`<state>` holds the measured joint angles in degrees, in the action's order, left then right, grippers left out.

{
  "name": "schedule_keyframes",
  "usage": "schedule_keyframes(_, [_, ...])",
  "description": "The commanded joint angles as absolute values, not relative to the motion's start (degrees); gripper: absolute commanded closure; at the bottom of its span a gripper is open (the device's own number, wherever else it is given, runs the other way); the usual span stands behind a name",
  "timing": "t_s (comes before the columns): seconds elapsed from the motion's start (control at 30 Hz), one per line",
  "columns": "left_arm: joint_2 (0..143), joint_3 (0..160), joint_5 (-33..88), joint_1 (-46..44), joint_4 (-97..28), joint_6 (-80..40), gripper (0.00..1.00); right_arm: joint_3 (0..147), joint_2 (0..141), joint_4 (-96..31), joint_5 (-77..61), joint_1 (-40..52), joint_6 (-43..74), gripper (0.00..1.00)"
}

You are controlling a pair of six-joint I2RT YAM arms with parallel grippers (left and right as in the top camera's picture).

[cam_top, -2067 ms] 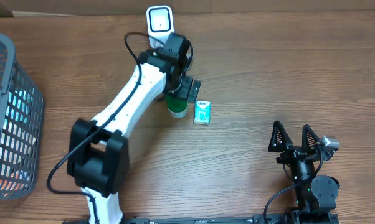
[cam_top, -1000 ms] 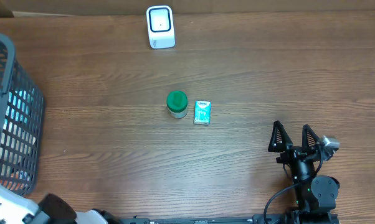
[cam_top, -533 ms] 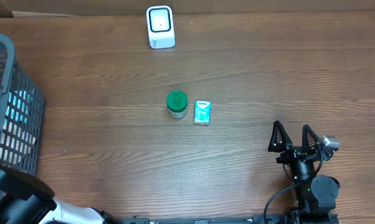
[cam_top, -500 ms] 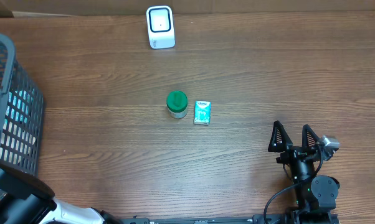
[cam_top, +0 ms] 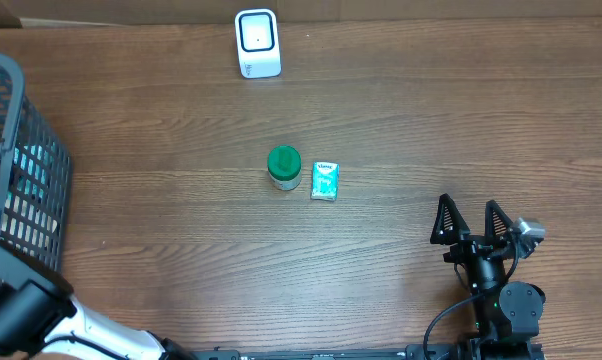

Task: Scan the item barcode
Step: 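Reach the left gripper back into the basket and grasp the mint-green pouch, then carry the mint-green pouch forward and release it left of the jar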

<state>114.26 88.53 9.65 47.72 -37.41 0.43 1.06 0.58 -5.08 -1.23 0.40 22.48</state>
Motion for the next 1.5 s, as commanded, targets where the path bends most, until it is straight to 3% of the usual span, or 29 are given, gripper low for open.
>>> schedule_keyframes(0.0, [117.6, 88.0, 8.9, 45.7, -36.3, 1.7, 0.16, 0.4, 0.2, -4.7, -1.1, 0.3, 22.5, 0.00])
schedule_keyframes(0.2, [121.6, 88.0, 6.8, 43.7, -34.0, 1.7, 0.18, 0.4, 0.2, -4.7, -1.1, 0.3, 22.5, 0.00])
schedule_keyframes(0.3, [122.9, 87.9, 5.7, 43.4, -34.0, 1.7, 0.30, 0.4, 0.2, -4.8, -1.1, 0.3, 22.5, 0.00])
schedule_keyframes(0.37, [123.3, 87.9, 5.5, 43.5, -34.1, 1.7, 0.46, 0.4, 0.2, -4.7, -1.1, 0.3, 22.5, 0.00])
schedule_keyframes(0.43, [123.3, 88.0, 5.5, 43.5, -34.2, 1.7, 0.78, 0.4, 0.2, -4.7, -1.1, 0.3, 22.5, 0.00])
schedule_keyframes(0.47, [123.3, 88.0, 5.5, 43.5, -34.3, 1.7, 0.87, 0.4, 0.2, -4.7, -1.1, 0.3, 22.5, 0.00])
schedule_keyframes(0.53, [123.0, 88.0, 5.5, 43.5, -34.6, 1.7, 0.96, 0.4, 0.2, -4.7, -1.1, 0.3, 22.5, 0.00])
schedule_keyframes(1.0, [106.4, 99.0, 6.6, 43.4, -48.2, -13.1, 0.96, 0.4, 0.2, -4.7, -1.1, 0.3, 22.5, 0.00])
schedule_keyframes(1.27, [86.7, 100.6, 18.1, 42.9, -53.4, -20.9, 0.96, 0.4, 0.2, -4.7, -1.1, 0.3, 22.5, 0.00])
schedule_keyframes(1.37, [82.0, 100.6, 18.2, 40.7, -55.2, -22.6, 0.96, 0.4, 0.2, -4.7, -1.1, 0.3, 22.5, 0.00])
schedule_keyframes(1.47, [78.5, 100.6, 18.3, 32.2, -60.3, -22.8, 0.96, 0.4, 0.2, -4.7, -1.1, 0.3, 22.5, 0.00])
